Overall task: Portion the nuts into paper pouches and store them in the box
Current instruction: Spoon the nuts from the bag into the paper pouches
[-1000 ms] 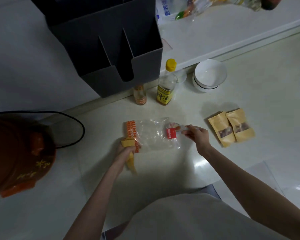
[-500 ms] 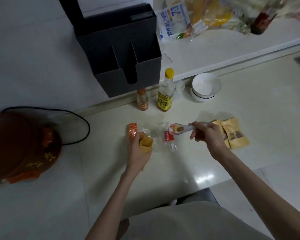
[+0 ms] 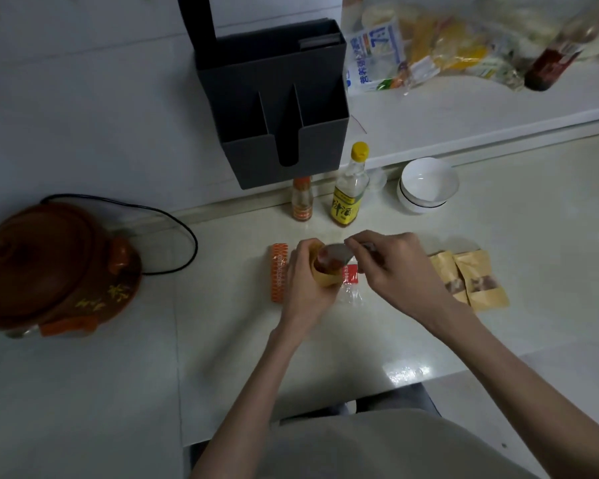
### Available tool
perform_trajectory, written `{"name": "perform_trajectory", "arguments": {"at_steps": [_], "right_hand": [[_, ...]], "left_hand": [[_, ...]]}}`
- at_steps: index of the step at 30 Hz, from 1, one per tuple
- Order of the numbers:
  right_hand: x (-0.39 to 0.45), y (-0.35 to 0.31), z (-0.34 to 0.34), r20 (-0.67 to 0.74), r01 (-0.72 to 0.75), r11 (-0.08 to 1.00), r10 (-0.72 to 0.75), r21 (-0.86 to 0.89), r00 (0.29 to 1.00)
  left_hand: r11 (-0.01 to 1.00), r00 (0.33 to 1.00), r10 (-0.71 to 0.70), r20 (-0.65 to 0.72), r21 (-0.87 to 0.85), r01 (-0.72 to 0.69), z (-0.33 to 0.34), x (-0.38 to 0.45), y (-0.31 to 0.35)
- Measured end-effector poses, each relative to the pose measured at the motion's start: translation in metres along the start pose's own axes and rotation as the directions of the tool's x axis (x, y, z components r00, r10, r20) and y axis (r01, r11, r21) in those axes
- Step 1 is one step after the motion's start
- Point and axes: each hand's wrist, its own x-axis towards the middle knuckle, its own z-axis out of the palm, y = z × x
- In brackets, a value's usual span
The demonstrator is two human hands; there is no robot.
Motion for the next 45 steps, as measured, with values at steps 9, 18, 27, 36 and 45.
{"name": "perform_trajectory", "arguments": {"at_steps": [9,18,27,36,45], "right_hand": [[-0.004,0.019,0.006,-0.103,-0.231,0.952,0.255,0.201,0.962],[-0.037,0.079,0.036,-0.042,-0.539,0.725,0.612,0.43,0.79],[-0.045,0.11,0.055,-0.036,-0.652,0.602,0.747,0.461,0.664],[-0.044,0.131,0.066,0.034,-0.751,0.549,0.799,0.368,0.601],[-0.059,0.151,0.073,0.087,-0.797,0.486,0.833,0.358,0.547]], "left_hand": [[0.985,0.988,-0.138,0.062,-0.093,0.144,0.001,0.004,-0.005],[0.817,0.809,-0.563,0.168,-0.036,0.576,0.007,-0.026,-0.086],[0.745,0.747,-0.665,-0.002,-0.07,0.664,-0.013,-0.017,-0.111],[0.722,0.729,-0.684,0.03,-0.121,0.682,-0.018,0.003,-0.111],[0.679,0.705,-0.701,0.109,-0.203,0.706,-0.009,0.008,-0.108]]}}
